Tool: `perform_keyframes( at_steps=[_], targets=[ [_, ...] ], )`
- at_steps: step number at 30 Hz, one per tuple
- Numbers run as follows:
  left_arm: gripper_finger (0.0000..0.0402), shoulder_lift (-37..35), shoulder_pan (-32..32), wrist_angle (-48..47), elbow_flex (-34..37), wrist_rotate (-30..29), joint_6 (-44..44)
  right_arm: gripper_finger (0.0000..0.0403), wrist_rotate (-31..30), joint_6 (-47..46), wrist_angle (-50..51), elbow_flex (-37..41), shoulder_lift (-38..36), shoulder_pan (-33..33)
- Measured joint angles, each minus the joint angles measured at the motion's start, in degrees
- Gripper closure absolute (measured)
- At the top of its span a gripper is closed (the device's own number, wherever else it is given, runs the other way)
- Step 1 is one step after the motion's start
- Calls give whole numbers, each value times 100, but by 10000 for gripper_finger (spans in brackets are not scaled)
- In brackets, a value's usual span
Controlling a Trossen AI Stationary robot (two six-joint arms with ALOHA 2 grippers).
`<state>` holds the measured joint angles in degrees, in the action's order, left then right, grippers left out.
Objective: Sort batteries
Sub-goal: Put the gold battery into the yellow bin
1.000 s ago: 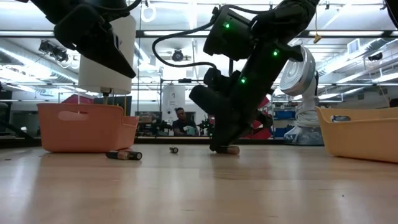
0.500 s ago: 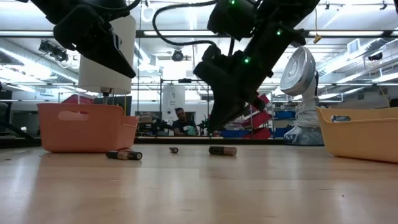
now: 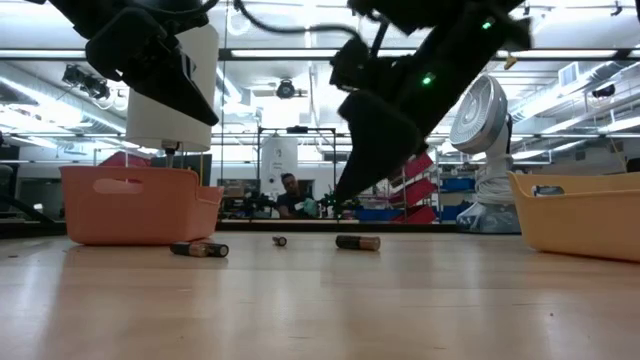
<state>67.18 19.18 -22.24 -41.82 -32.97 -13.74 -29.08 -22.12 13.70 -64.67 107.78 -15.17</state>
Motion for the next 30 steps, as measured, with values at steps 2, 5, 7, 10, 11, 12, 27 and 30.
perform_keyframes(
  at_steps=[2,5,7,10,11,12,27,30],
  targets=[
    [325,0,0,0,0,2,0,246,-240,178,-93,88,-2,-121],
    [325,0,0,-13,0,2,0,229,-450,117,-159,239,-2,-234],
    [325,0,0,-13,0,2,0,221,-531,-7,-395,391,-7,-285],
    [325,0,0,-16,0,2,0,216,-696,-92,-835,714,-6,-373],
    [325,0,0,-15,0,2,0,216,-723,-114,-1023,818,-7,-394],
    [325,-2,0,-17,0,4,0,216,-730,-143,-1204,920,-8,-400],
    [325,0,0,-15,0,4,-2,219,-675,-532,-1706,1473,-8,-184],
    [325,0,0,-15,0,4,-2,219,-577,-524,-1681,1473,-8,-102]
  ],
)
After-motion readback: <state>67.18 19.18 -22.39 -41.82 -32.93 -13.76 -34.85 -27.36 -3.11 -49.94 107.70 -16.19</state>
